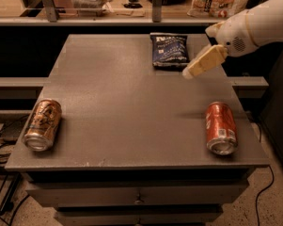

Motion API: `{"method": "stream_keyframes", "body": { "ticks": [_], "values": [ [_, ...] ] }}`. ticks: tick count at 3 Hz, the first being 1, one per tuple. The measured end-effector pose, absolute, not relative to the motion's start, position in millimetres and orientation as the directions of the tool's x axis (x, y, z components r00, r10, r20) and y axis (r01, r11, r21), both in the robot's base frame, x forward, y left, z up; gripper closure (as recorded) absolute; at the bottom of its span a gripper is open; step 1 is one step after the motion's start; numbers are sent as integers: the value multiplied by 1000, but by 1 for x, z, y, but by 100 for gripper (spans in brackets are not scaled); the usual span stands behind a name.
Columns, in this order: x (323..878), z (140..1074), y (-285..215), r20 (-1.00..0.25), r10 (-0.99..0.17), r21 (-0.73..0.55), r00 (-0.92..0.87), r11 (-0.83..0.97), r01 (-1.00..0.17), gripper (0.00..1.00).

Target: Pick blue chip bag

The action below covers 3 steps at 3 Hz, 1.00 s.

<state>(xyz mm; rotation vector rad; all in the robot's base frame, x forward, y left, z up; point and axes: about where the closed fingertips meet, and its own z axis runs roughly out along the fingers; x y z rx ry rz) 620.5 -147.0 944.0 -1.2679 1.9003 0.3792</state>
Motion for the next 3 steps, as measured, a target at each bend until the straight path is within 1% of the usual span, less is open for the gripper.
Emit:
{"method": "stream_keyframes", "body": {
  "ticks": [1, 2, 3],
  "values": [
    [666, 920, -134, -774, -606, -175, -183, 483, -858, 0],
    [666, 920, -134, -774, -606, -175, -183, 483, -858, 0],
    [672, 909, -129, -797, -568, -132, -205, 495, -859, 0]
  ]
}}
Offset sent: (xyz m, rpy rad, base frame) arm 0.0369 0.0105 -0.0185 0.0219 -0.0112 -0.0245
